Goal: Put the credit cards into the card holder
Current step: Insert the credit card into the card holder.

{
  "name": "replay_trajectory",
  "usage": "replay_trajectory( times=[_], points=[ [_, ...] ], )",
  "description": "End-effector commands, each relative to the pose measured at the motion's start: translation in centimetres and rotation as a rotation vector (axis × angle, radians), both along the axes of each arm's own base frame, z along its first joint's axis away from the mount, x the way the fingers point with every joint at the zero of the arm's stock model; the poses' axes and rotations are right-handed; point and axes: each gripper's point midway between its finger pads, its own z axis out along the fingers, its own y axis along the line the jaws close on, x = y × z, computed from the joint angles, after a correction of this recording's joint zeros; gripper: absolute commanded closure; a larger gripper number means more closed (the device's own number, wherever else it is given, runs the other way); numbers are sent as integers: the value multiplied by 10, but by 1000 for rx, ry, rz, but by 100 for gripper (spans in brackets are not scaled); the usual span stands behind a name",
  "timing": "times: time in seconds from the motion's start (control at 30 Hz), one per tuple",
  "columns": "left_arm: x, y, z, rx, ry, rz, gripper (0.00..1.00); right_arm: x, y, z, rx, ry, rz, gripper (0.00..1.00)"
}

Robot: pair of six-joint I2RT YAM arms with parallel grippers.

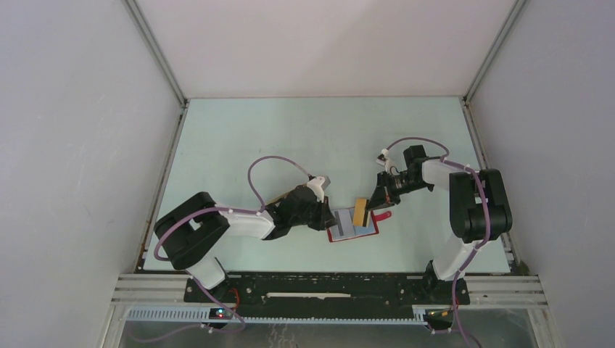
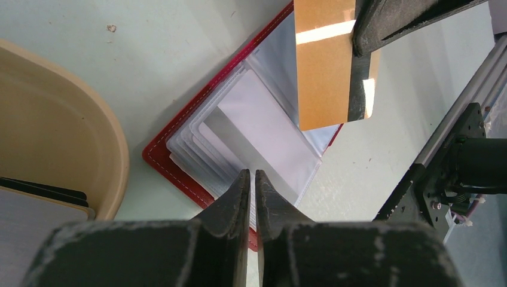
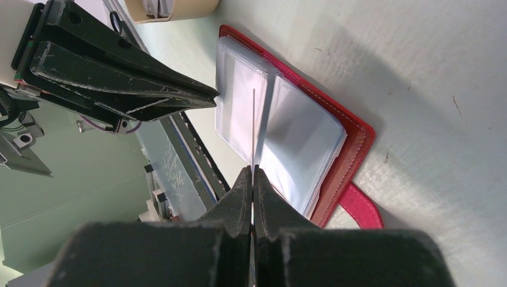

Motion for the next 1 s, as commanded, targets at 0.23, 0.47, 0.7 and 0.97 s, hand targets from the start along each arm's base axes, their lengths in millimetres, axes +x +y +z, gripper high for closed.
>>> replay_trajectory(
  times=[0.23,0.47,0.7,0.97],
  points=[
    [0,10,0,11,-14,17,89,8,3,4,17,-21,6,100],
    [-1,10,0,7,-11,15,89,7,4,-5,15,12,6,100],
    [-2,9,1,-1,-11,13,89,3,8,-12,-5,27,27,100],
    [-2,8,1,-6,-7,10,89,-2,12,-20,-38,52,52,100]
  ],
)
